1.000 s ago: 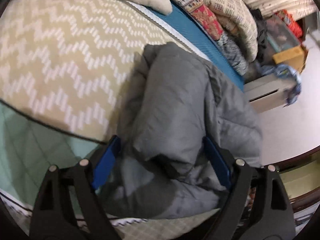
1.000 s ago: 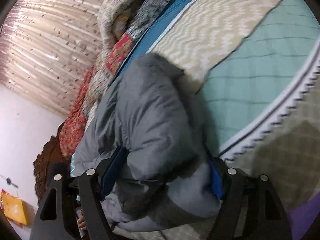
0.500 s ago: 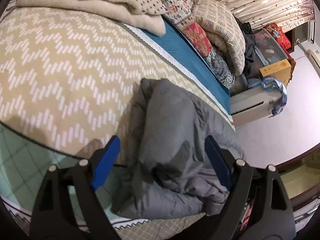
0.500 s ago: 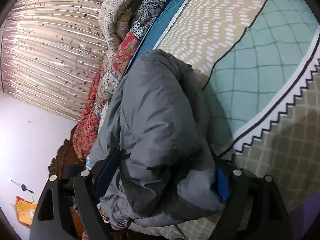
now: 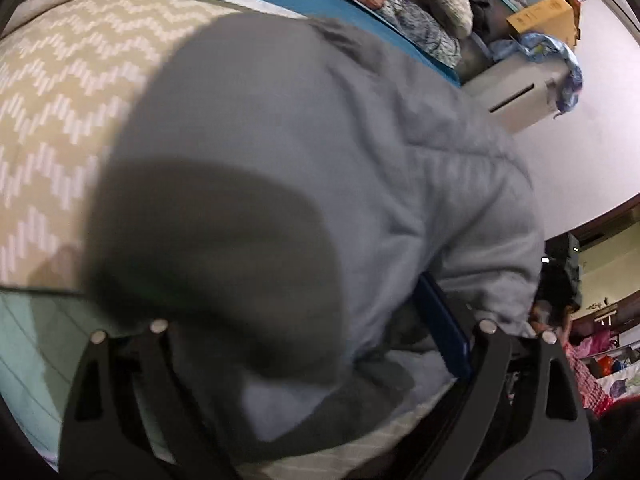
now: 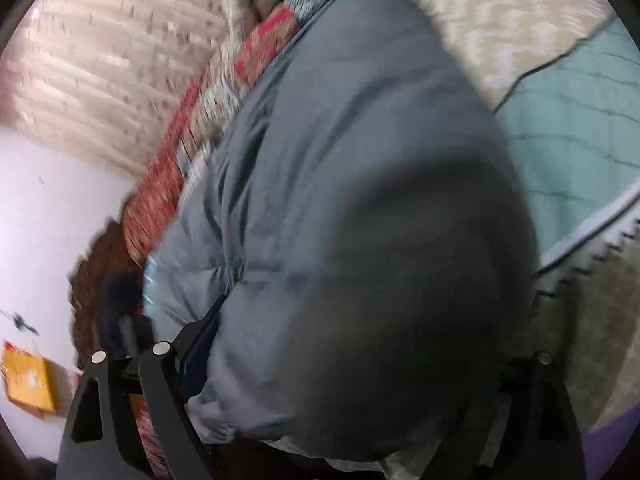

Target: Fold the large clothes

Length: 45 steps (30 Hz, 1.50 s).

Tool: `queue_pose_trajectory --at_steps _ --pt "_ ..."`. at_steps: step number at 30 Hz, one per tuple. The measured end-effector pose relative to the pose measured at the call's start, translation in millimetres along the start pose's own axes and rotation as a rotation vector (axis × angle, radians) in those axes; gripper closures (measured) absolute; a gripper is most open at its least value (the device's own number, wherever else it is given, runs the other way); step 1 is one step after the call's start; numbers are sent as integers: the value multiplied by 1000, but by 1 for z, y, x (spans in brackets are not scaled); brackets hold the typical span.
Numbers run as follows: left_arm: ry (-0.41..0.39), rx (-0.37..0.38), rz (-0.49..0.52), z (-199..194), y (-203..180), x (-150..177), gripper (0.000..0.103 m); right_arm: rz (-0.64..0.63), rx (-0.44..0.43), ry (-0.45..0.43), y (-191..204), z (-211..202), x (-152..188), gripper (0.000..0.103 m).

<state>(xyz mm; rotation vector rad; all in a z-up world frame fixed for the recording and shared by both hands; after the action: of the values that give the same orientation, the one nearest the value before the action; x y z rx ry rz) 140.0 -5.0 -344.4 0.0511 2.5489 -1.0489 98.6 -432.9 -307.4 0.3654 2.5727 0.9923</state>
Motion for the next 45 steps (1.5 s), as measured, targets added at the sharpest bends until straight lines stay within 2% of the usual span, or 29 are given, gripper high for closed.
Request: queue_pose_trajectory --at_steps 2,4,7,10,13,18,21,23,24,26,28,29,30,32,35,37,41,43,45 --pt "-10 -9 21 -2 -17 -1 56 21 -18 -9 3 7 -2 59" --pt "-22 -35 44 -7 -34 -8 72 7 -50 -20 11 7 -8 26" --pt "-60 -63 83 -12 -61 -29 76 -71 -9 -50 24 -2 -23 7" --pt "-89 -64 117 -10 -89 -62 76 -128 -35 -152 33 -28 -49 3" --pt "-100 -65 173 9 -135 -111 76 -170 -33 -264 36 -55 -80 3" --pt "-133 -55 298 61 -222 -175 76 -191 -11 -440 22 -109 -155 3" --pt "-141 -45 364 104 -262 -199 76 -161 9 -541 -1 -144 -197 3" --pt "-132 -71 375 144 -272 -211 75 -110 58 -587 -26 -157 -222 4" --pt "-121 -105 369 163 -269 -213 67 -84 86 -596 -39 -160 -228 7" --pt "-48 -232 322 214 -249 -215 60 23 219 -575 -74 -147 -242 18" --pt "74 -382 267 267 -215 -204 60 174 399 -457 -123 -113 -245 26" --pt "91 -445 258 280 -205 -199 52 216 446 -413 -139 -102 -242 28" --pt "83 -478 255 287 -195 -194 45 265 459 -396 -158 -94 -234 35" --pt "44 -467 256 282 -192 -189 45 347 347 -462 -177 -100 -217 37" --pt "25 -420 251 258 -193 -186 45 361 320 -525 -170 -122 -200 39" --pt "-24 -399 239 233 -194 -182 45 352 309 -594 -161 -138 -186 45" --pt "-97 -360 210 177 -187 -161 45 296 337 -707 -135 -171 -134 52" --pt "-112 -371 213 155 -179 -141 45 239 370 -715 -118 -174 -109 57" --pt "-115 -417 238 138 -176 -115 45 152 414 -689 -96 -164 -88 57"
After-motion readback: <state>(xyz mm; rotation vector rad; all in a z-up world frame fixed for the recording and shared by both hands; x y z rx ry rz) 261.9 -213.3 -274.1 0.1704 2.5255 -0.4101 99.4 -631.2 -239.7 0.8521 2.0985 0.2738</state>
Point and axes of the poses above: each gripper's, at about its wrist camera, not at the fingertips, and z roughly the way its jaws point, y to its left, x to its underside, the point moved 3 cm from there along z, roughly the way its jaws point, and after that the axes turned 5 degrees about x, right-handed, at the moved point
